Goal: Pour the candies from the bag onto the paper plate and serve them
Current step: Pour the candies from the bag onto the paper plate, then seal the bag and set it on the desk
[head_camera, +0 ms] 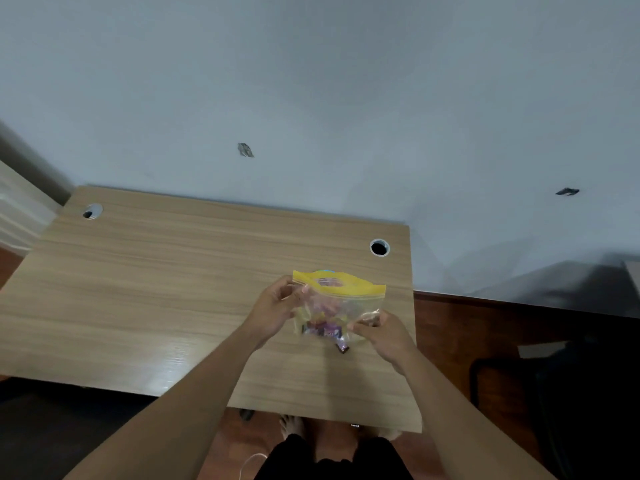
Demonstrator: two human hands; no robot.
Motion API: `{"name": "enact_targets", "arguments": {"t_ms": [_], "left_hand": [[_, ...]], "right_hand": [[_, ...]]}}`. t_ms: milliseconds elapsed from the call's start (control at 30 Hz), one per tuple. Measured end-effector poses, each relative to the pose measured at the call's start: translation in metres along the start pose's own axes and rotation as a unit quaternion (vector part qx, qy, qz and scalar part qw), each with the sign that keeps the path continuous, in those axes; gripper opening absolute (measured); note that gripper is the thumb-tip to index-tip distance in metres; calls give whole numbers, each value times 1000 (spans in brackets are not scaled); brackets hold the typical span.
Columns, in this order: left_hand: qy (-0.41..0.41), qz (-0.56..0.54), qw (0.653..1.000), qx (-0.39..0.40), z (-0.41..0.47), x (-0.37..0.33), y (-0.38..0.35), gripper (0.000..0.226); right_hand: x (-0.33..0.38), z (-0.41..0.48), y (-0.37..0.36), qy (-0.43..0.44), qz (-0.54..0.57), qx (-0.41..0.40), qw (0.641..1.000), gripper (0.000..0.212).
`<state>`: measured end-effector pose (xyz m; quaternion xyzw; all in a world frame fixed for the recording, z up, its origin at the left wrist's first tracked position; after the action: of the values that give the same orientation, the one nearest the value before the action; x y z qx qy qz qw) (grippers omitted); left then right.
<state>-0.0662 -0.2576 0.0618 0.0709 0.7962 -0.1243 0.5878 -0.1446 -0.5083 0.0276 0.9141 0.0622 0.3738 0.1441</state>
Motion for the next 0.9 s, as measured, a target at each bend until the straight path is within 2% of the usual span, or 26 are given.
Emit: {"name": "enact_targets", "arguments": {"t_ms": [167, 267, 367, 433, 500, 600, 700, 800, 900], "left_hand": [[-67, 47, 997, -8, 5, -33, 11, 23], [-101, 89, 991, 7, 8, -52, 14, 22], [-125, 120, 984, 30, 7, -69, 12, 16], [-142, 143, 979, 32, 5, -81, 11, 13], [-161, 164, 973, 33, 3, -91, 11, 15], [-176, 160, 971, 28, 0, -103, 13, 12], [-176, 126, 976, -2, -3, -108, 25, 15], [-190, 94, 976, -41, -9, -116, 42, 19], [-210, 122, 967, -73, -18, -124, 55, 20]], "right_hand": [[30, -13, 9, 24, 9, 23, 999, 54], [67, -28, 22, 73, 23, 28, 997, 79], [117, -44, 35, 158, -69, -17, 985, 93], [151, -58, 29, 224, -150, -24, 963, 87], [179, -69, 14, 269, -215, -12, 939, 74], [205, -76, -9, 283, -272, 4, 920, 45], [225, -77, -22, 291, -294, -16, 910, 21], [239, -77, -32, 297, -284, -18, 912, 20], [245, -76, -45, 303, -296, -2, 906, 16]]}}
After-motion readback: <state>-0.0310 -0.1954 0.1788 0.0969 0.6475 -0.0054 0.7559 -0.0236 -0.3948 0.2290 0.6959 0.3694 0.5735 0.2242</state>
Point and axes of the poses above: each hand's wrist, its own z-axis towards the middle knuckle, its own y-axis out of the back of the hand, x = y × z, the point moved 8 cm from there along z, towards the middle knuckle, and after that the axes turned 8 degrees about -y, right-handed, at the moved point
